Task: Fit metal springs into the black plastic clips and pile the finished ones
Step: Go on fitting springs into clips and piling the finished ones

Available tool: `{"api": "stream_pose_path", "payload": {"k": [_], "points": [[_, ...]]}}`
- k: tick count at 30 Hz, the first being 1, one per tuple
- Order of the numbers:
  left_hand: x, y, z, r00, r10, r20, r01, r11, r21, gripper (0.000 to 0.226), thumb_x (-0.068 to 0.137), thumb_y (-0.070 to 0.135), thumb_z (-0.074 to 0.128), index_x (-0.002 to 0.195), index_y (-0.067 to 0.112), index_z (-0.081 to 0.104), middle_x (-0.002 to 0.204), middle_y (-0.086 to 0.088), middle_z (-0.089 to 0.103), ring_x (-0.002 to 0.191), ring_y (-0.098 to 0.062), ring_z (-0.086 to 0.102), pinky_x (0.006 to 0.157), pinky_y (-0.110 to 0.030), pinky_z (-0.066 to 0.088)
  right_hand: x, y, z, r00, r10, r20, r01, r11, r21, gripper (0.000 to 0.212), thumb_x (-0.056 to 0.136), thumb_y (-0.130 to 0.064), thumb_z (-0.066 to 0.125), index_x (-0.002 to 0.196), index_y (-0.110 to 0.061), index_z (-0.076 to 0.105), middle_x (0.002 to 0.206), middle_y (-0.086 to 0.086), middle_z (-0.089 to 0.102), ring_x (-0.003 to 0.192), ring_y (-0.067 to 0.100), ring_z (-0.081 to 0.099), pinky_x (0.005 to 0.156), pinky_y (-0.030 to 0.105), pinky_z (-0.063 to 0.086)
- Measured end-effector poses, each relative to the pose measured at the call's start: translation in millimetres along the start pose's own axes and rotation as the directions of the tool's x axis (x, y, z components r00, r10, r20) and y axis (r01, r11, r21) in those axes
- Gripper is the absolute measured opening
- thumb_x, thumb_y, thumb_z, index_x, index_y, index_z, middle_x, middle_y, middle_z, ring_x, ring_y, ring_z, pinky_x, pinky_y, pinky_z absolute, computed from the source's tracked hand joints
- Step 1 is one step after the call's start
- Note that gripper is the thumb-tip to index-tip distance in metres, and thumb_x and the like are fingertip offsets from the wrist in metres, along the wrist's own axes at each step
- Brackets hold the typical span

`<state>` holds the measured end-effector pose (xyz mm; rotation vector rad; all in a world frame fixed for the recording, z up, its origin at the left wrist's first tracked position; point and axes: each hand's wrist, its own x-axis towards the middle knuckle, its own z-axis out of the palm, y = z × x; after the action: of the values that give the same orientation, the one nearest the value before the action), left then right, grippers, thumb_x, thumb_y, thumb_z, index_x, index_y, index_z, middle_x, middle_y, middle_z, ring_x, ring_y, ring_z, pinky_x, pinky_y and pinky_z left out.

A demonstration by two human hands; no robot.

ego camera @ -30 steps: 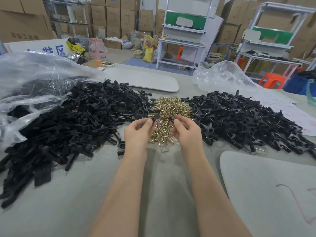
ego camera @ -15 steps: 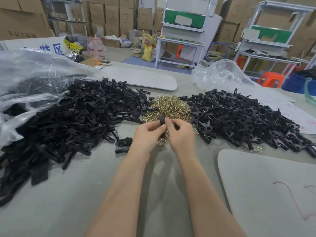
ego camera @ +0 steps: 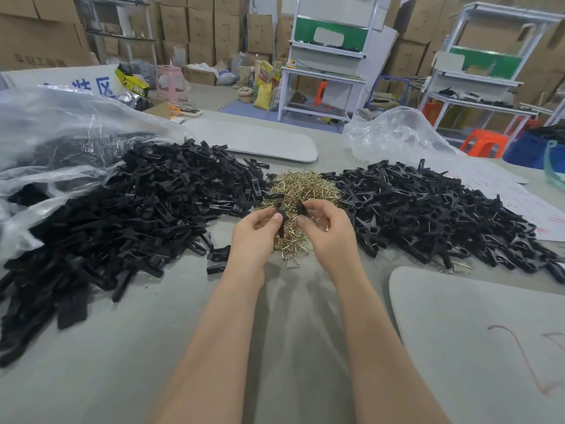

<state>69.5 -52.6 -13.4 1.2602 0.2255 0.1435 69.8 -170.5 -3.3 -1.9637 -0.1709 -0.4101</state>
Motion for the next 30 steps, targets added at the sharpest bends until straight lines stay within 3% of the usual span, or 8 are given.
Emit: {"api": "stream_pose_path", "payload": {"k": [2,4,8,13,16,19,23,30], "points": [[-0.4,0.2,0.7,1.0,-0.007,0.003,0.007,1.0,0.012,0.008,0.092,0.01,0.059,0.097,0.017,0.063,0.1,-0.006,0.066,0.094,-0.017,0.059,0.094,-0.033,0.047,0.3,0.1,-2.4,0.999,-0.034,-0.013,0.034,0.998,0.043,0.022,0.088,-0.016,0.065,0.093,-0.036,0.061,0.072,-0.004,0.055,0.063,0.002,0.047,0.063,0.016,0.04],[-0.2,-0.4,0.9,1.0,-0.009,0.008,0.009,1.0,0.006,0.008,0.092,0.011,0.06,0.092,0.018,0.063,0.091,-0.003,0.065,0.086,-0.014,0.058,0.088,-0.032,0.048,-0.8,-1.9,-1.7,0.999,0.0,0.036,-0.004,0.994,0.111,0.027,0.089,-0.012,0.063,0.09,-0.039,0.06,0.063,-0.006,0.057,0.056,0.005,0.05,0.061,0.023,0.045],[0.1,-1.4,-0.8,0.999,-0.01,0.034,0.01,1.0,-0.009,0.01,0.091,0.012,0.061,0.09,0.022,0.064,0.08,0.004,0.062,0.072,-0.007,0.054,0.074,-0.024,0.046,-2.5,-6.7,1.5,0.994,0.063,0.093,-0.085,0.963,0.255,0.032,0.094,-0.001,0.046,0.091,-0.024,0.067,0.077,-0.005,0.066,0.068,0.007,0.061,0.072,0.029,0.054],[-1.2,-2.1,-1.2,0.999,0.022,0.039,-0.022,1.0,0.016,0.011,0.091,0.011,0.062,0.091,0.023,0.063,0.082,0.005,0.062,0.074,-0.006,0.055,0.076,-0.023,0.046,-3.4,-5.9,0.8,0.991,0.061,0.119,-0.088,0.968,0.236,0.022,0.092,-0.002,0.053,0.092,-0.023,0.059,0.079,0.003,0.066,0.074,0.016,0.059,0.078,0.044,0.053],[-1.1,-2.1,-0.1,0.998,0.037,0.04,-0.039,0.999,0.029,0.011,0.09,0.011,0.062,0.093,0.022,0.063,0.087,0.004,0.063,0.078,-0.007,0.056,0.074,-0.023,0.046,-2.8,-2.5,2.0,0.993,0.068,0.096,-0.086,0.977,0.197,0.025,0.09,-0.004,0.058,0.094,-0.026,0.049,0.083,-0.006,0.067,0.077,0.012,0.064,0.082,0.033,0.052],[-1.1,-2.0,0.4,0.998,0.046,0.041,-0.048,0.998,0.042,0.012,0.09,0.011,0.062,0.094,0.022,0.063,0.087,0.005,0.063,0.078,-0.006,0.056,0.074,-0.022,0.045,-1.3,-1.1,2.4,0.994,0.087,0.068,-0.099,0.972,0.212,0.022,0.089,-0.004,0.059,0.102,-0.018,0.049,0.089,-0.009,0.066,0.086,0.01,0.064,0.084,0.024,0.049],[-1.0,-2.8,-0.3,0.997,0.069,0.044,-0.072,0.996,0.053,0.013,0.09,0.011,0.063,0.095,0.022,0.063,0.083,0.007,0.062,0.075,-0.003,0.056,0.069,-0.02,0.045,-0.3,-4.7,2.4,0.995,0.047,0.091,-0.061,0.986,0.156,0.019,0.09,-0.001,0.057,0.107,-0.009,0.06,0.098,0.003,0.067,0.095,0.014,0.064,0.088,0.029,0.052],[-2.6,1.8,-1.9,0.996,0.027,0.084,-0.024,0.999,-0.035,0.011,0.089,0.009,0.064,0.09,0.02,0.065,0.081,0.001,0.067,0.071,-0.007,0.062,0.068,-0.021,0.048,-1.6,-9.6,-1.2,0.995,0.051,0.085,-0.066,0.98,0.186,0.02,0.091,0.001,0.056,0.104,-0.011,0.066,0.09,0.002,0.067,0.083,0.009,0.063,0.084,0.026,0.052]]}}
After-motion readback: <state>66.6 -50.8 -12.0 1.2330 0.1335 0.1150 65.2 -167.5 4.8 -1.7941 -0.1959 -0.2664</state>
